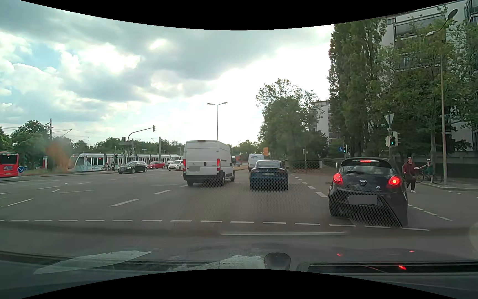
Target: Follow the waypoints while adhering to traffic rules and regulations
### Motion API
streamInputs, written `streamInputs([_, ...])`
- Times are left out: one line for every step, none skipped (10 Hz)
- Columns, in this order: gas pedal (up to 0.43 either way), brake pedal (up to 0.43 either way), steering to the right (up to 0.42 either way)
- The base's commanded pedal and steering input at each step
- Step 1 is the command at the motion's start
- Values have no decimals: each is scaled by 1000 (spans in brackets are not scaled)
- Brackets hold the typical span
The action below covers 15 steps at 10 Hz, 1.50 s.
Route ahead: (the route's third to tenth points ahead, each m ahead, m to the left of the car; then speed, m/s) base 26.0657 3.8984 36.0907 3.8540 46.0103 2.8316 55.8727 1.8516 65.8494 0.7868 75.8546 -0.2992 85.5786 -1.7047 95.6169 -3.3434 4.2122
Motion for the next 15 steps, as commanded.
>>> streamInputs([299,0,-34])
streamInputs([299,0,-31])
streamInputs([299,0,-28])
streamInputs([299,0,-25])
streamInputs([299,0,-19])
streamInputs([299,0,-14])
streamInputs([299,0,-5])
streamInputs([319,0,12])
streamInputs([319,0,39])
streamInputs([319,0,59])
streamInputs([319,0,83])
streamInputs([319,0,93])
streamInputs([331,0,92])
streamInputs([331,0,89])
streamInputs([339,0,82])
